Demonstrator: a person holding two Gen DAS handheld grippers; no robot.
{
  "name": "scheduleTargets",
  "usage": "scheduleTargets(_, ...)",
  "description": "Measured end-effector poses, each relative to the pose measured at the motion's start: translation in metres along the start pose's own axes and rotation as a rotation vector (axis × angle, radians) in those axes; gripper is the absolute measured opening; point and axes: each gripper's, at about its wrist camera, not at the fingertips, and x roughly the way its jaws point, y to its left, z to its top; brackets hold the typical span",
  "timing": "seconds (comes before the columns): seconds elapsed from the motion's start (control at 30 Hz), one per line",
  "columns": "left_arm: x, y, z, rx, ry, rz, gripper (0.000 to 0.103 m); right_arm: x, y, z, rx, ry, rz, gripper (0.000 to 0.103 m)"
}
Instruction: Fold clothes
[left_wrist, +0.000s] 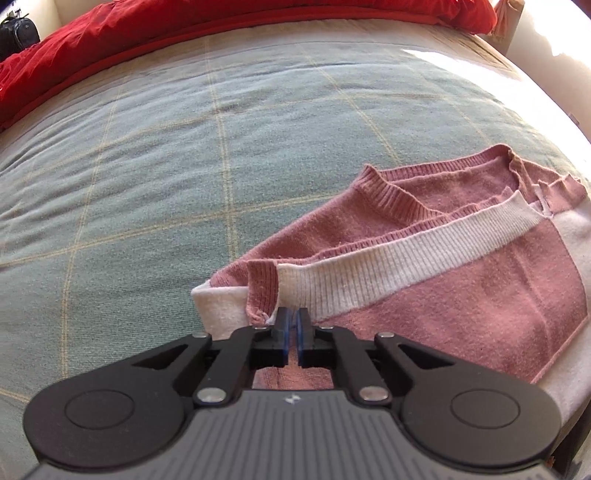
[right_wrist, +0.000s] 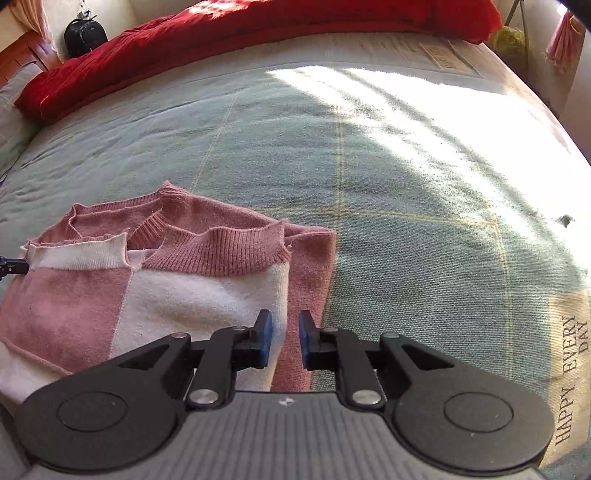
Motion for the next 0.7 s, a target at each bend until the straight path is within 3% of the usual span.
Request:
scheduleTargets(0.03,-0.010,-0.003,-0.001,0.011,-0.006,0.010,0.010,-0.008,0.005,0.001,-0.012,0.002,0.014,0.019)
scheduleTargets(0.1,-0.027,-0.010,-0.002,0.028,0.005,0.012,0.023,-0.023,0.022,-0.004,-0.050,0.045,0.086,0.019)
scheduleTargets(0.13,-0.040,-0.019,-0.005,0.040,0.026,-0.003,0.041,-0.025,0.032,-0.009,-0.070,0.084,0.126,0.019)
scheduleTargets(0.17,-0.051,-0.028,-0.008,0.053,0.038,-0.032,0.052,-0.028,0.042,-0.014,-0.091,0.123,0.166,0.019)
scheduleTargets(0.27,-0.072,-0.067,-0.030,0.119,0.071,-0.185,0.054,-0.023,0.075,-0.042,-0.176,0.227,0.198,0.018)
scheduleTargets(0.37,-0.072,-0.100,-0.056,0.137,0.136,-0.294,0.055,-0.008,0.087,-0.063,-0.184,0.269,0.168,0.018)
scheduleTargets(0.53,-0.052,-0.111,-0.091,0.111,0.199,-0.290,0.055,0.013,0.086,-0.093,-0.140,0.315,0.112,0.017)
scheduleTargets(0.7,-0.050,-0.090,-0.104,0.026,0.216,-0.291,0.053,-0.006,0.081,-0.092,-0.101,0.256,0.124,0.018)
